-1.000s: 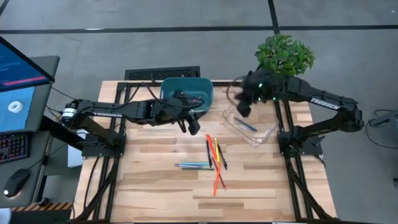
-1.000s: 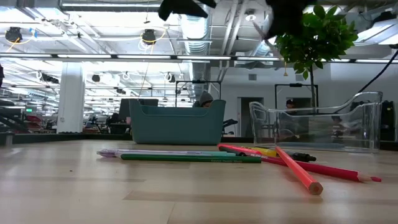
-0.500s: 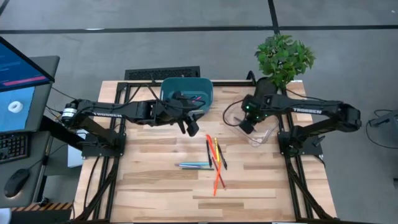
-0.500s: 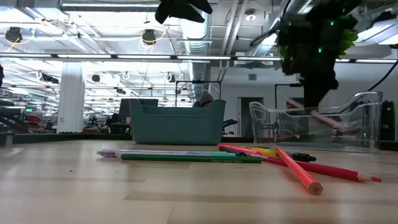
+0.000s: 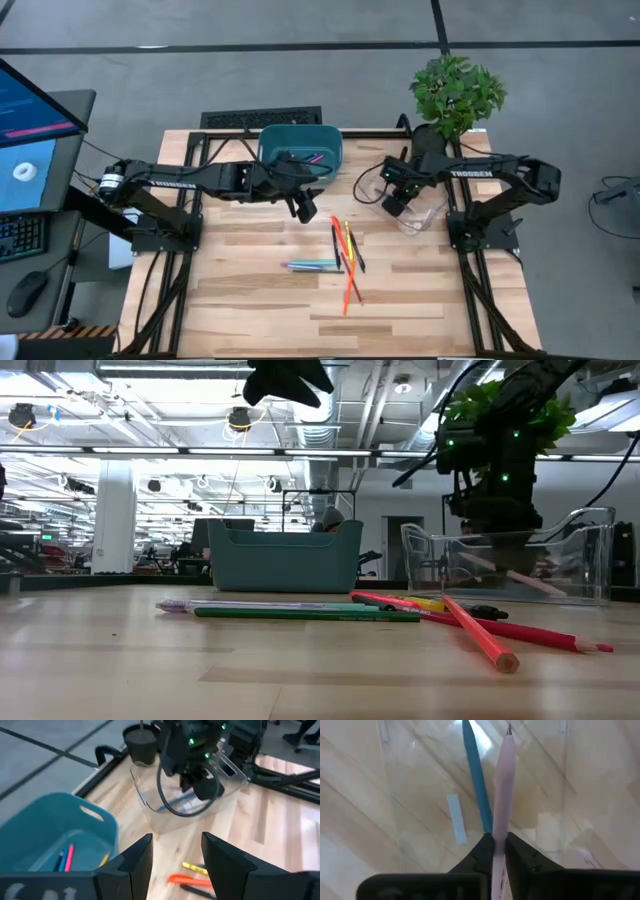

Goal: Sort pens & pencils
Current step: Put the pink pen into the transparent bin, then put the green pencil into the blue bin

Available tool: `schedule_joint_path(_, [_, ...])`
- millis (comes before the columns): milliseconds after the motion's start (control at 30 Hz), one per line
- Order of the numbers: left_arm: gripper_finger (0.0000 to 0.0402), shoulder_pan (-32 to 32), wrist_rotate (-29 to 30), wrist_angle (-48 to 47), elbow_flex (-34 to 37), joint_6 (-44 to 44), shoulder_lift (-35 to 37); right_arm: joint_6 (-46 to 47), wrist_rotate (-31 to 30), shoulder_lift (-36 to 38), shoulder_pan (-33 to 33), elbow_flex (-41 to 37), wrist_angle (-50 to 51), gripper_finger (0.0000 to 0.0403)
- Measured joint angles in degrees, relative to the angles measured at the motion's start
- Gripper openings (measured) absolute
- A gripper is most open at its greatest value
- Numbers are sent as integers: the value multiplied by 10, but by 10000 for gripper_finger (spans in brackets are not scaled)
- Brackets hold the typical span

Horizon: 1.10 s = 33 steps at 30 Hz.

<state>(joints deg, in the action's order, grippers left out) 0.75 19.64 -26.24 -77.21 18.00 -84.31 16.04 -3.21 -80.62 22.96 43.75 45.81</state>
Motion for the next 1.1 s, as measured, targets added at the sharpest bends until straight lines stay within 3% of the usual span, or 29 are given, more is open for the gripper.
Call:
schedule_joint_path(167, [158,1,-34,-53,0,15,0,-2,29,8,0,0,1,85])
schedule_joint_path(400, [158,22,-90,-159,3,36,0,8,44,57,0,1,1,191])
schedule_joint_path(533, [158,59,-106,-184,18,36,-1,33,45,99,-2,1,2,226])
schedule_joint_path(833, [158,177,-113,-69,124,97,-2,66,47,188,-23,1,5,215])
schedule_joint_path(1100, [158,239,-69,59,217,177,-2,71,47,207,-31,1,4,195])
